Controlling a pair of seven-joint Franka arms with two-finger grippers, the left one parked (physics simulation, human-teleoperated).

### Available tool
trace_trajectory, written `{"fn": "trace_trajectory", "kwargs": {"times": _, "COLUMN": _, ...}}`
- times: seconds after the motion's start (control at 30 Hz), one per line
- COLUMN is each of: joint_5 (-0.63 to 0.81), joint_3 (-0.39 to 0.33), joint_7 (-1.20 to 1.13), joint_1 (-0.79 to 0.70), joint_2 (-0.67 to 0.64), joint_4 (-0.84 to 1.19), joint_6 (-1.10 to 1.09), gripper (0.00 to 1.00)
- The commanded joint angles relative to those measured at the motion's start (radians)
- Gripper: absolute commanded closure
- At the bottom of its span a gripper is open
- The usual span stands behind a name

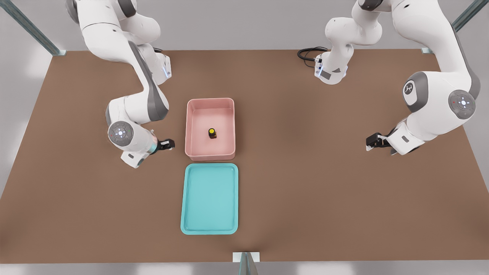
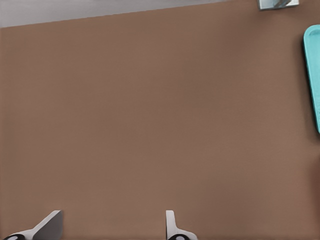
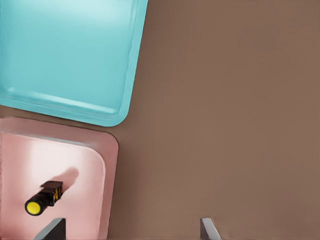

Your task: The left arm remains still, and the right arm places the button from the box into the tray

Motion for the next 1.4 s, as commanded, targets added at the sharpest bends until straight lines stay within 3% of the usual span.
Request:
{"fn": "trace_trajectory", "kwargs": {"times": 0.0, "joint_5": 0.009, "joint_3": 0.001, "joint_7": 0.471, "joint_1": 0.036, "joint_2": -0.01, "joint_4": -0.074, "joint_6": 0.19, "gripper": 0.0}}
{"fn": "trace_trajectory", "kwargs": {"times": 0.47, "joint_5": 0.01, "joint_3": 0.025, "joint_7": 0.835, "joint_1": 0.29, "joint_2": -0.061, "joint_4": -0.392, "joint_6": 0.501, "gripper": 0.0}}
{"fn": "trace_trajectory", "kwargs": {"times": 1.0, "joint_5": 0.01, "joint_3": 0.037, "joint_7": 0.873, "joint_1": 0.353, "joint_2": 0.082, "joint_4": -0.397, "joint_6": 0.635, "gripper": 0.0}}
{"fn": "trace_trajectory", "kwargs": {"times": 1.37, "joint_5": 0.007, "joint_3": 0.037, "joint_7": 0.864, "joint_1": 0.362, "joint_2": 0.068, "joint_4": -0.458, "joint_6": 0.684, "gripper": 0.0}}
